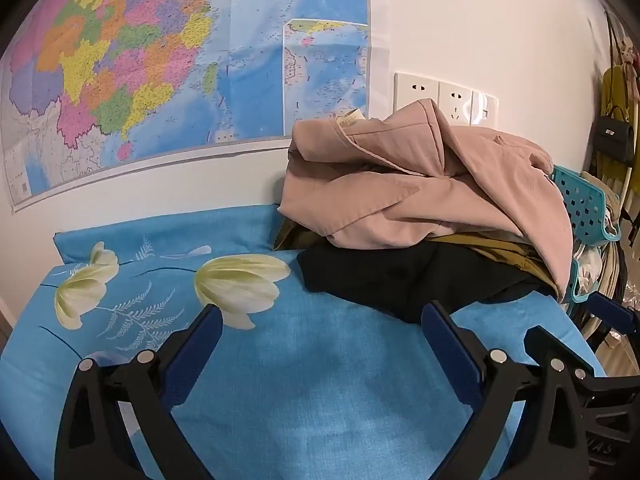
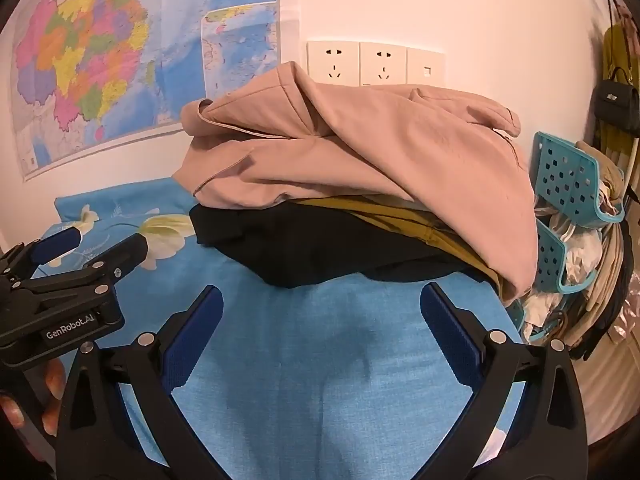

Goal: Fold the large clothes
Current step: 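Reach both grippers toward the pink jacket on the clothes pile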

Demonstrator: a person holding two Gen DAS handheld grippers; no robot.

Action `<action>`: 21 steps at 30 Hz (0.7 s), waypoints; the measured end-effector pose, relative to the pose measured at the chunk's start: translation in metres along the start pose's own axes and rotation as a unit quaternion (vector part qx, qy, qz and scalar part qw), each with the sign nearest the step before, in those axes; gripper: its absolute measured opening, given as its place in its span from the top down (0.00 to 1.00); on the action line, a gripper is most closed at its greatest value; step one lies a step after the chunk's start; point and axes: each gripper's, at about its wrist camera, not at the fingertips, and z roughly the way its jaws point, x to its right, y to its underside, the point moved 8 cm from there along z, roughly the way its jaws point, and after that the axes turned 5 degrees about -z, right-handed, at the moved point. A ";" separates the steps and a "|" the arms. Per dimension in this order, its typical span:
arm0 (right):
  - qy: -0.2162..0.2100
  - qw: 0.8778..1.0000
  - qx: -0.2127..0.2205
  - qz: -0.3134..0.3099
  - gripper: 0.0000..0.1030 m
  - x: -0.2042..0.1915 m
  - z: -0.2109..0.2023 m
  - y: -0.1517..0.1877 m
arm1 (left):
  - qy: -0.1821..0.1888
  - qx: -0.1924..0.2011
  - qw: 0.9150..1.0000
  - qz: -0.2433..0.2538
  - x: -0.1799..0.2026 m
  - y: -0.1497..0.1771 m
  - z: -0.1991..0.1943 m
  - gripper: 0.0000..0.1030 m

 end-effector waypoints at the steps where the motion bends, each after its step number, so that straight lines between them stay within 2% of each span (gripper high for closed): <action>1: 0.001 1.000 0.000 0.000 0.05 0.001 0.000 -0.001 | 0.001 -0.001 1.000 -0.001 0.000 0.000 0.000 0.07; 21: 0.001 1.000 -0.002 -0.011 0.05 0.001 0.003 -0.004 | 0.001 -0.007 1.000 -0.003 0.002 0.001 0.007 0.07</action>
